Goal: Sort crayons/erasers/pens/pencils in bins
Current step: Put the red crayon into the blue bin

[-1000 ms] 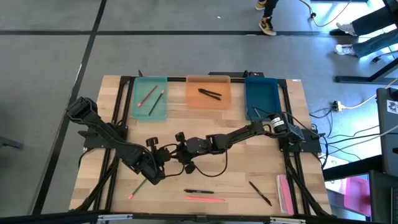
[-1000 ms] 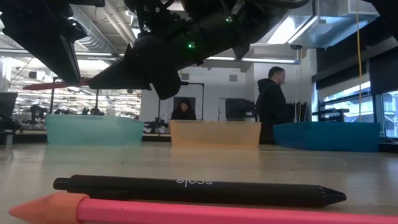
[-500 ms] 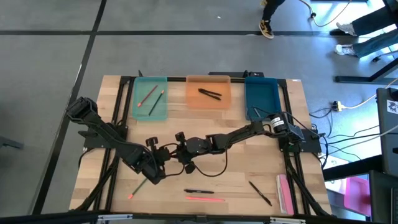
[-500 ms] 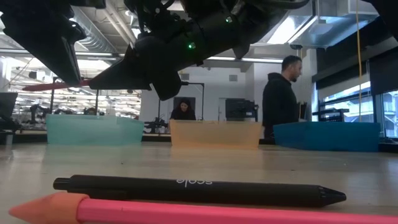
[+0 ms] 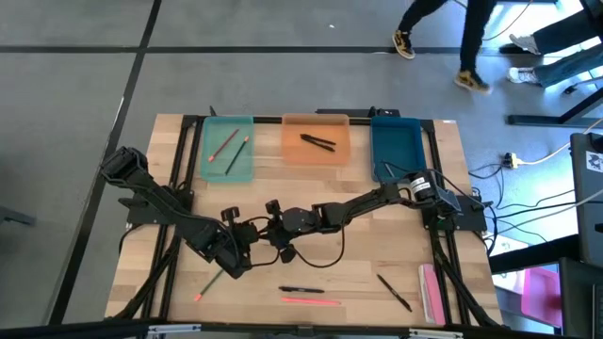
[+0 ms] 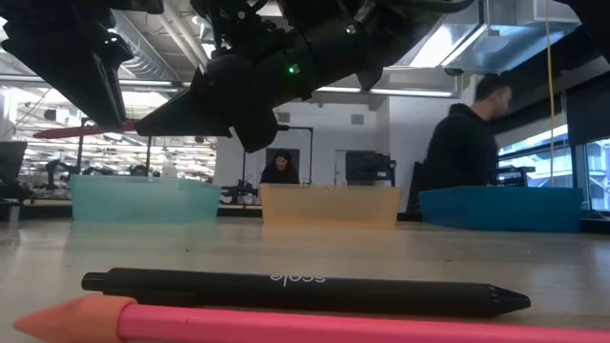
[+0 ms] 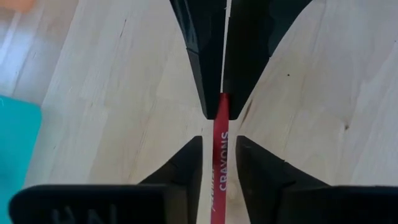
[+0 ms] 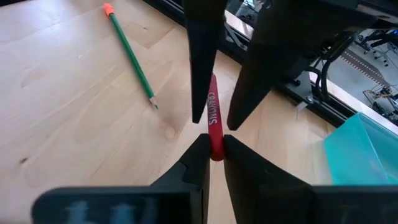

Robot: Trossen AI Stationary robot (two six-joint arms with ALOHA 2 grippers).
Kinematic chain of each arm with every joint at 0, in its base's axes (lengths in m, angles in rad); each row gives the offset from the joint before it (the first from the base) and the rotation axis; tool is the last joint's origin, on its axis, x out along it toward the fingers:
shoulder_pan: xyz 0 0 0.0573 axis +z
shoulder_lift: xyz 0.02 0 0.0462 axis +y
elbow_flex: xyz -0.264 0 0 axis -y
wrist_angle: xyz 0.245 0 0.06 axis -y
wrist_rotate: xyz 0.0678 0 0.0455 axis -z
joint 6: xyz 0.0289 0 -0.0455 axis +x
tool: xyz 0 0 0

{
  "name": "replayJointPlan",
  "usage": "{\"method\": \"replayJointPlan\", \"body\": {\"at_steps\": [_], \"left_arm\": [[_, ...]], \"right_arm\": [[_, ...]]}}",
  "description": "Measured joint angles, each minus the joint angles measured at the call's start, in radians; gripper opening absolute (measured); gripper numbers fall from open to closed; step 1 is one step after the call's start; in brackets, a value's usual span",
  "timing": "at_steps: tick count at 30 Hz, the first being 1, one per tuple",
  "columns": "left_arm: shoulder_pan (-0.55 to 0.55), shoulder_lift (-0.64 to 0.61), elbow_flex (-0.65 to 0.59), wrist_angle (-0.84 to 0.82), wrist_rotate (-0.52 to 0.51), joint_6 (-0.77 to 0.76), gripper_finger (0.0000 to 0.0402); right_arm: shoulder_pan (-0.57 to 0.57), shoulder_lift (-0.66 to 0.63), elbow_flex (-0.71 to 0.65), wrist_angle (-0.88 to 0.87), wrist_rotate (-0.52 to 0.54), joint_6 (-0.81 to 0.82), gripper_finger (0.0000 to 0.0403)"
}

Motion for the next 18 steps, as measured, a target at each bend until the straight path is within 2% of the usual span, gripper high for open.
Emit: {"method": "replayJointPlan", "body": {"at_steps": [2, 7, 18], "left_arm": [[0.000, 0.000, 0.000, 0.000, -0.001, 0.001, 0.0096], [0.000, 0.001, 0.000, -0.009, -0.035, 0.001, 0.0096], [-0.052, -0.001, 0.000, -0.024, -0.095, 0.006, 0.0094]], "right_arm": [[-0.001, 0.000, 0.000, 0.000, 0.009, 0.000, 0.0044], [0.000, -0.005, 0.000, -0.011, 0.107, 0.007, 0.0044], [0.000, -0.005, 0.000, -0.026, 0.127, 0.132, 0.0044]]}}
